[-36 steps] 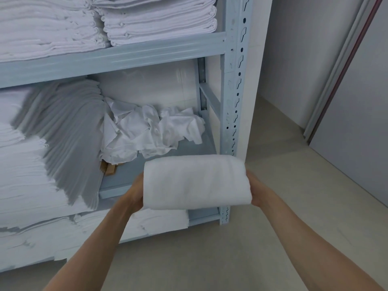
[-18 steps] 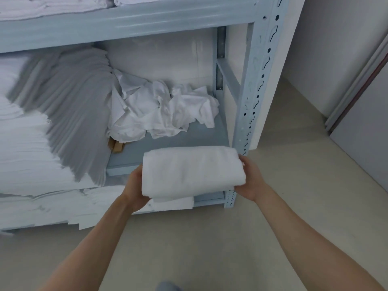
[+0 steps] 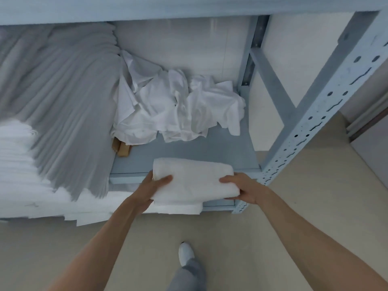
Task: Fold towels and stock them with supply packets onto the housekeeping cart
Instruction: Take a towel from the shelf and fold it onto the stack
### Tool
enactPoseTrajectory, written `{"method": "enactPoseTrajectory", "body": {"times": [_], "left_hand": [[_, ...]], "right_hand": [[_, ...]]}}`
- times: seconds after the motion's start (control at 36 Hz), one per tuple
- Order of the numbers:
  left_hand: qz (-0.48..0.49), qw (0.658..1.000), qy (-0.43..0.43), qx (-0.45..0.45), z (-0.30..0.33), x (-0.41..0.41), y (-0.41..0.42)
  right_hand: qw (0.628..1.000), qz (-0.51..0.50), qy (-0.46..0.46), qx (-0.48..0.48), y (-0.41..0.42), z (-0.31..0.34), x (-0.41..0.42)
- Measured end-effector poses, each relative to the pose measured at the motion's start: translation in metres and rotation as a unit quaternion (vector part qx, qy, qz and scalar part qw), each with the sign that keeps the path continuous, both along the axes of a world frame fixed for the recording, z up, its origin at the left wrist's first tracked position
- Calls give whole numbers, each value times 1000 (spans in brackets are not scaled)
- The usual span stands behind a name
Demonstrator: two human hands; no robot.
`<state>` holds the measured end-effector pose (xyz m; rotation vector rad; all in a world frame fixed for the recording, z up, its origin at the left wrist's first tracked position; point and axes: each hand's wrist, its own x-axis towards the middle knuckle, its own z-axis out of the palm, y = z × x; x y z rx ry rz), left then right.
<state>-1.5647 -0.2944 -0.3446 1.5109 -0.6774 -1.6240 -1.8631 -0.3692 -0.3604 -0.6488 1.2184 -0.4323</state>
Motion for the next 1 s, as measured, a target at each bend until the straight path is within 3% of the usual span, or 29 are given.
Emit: {"method": "enactPoseTrajectory", "body": {"times": [0.25, 0.53, 0.78, 0.83, 0.89, 1.0], "left_hand": [[67, 994, -67, 57, -25, 32, -81], [100, 991, -67, 53, -24, 30, -136], [80, 995, -43, 46, -44, -19, -164], [78, 992, -76, 57, -58, -33, -171], [47, 982, -175, 61, -73, -46, -177], [-56, 908, -414, -33, -84, -70, -185]], "right_hand": [[967, -31, 182, -178, -67, -16, 45], [976, -82, 118, -163, -124, -15, 52], [940, -129, 211, -233, -139, -33, 11], [933, -100, 261, -227, -141, -43, 0], [915, -45, 344, -208, -142, -52, -8], [837, 71, 471, -270, -141, -56, -7]]}}
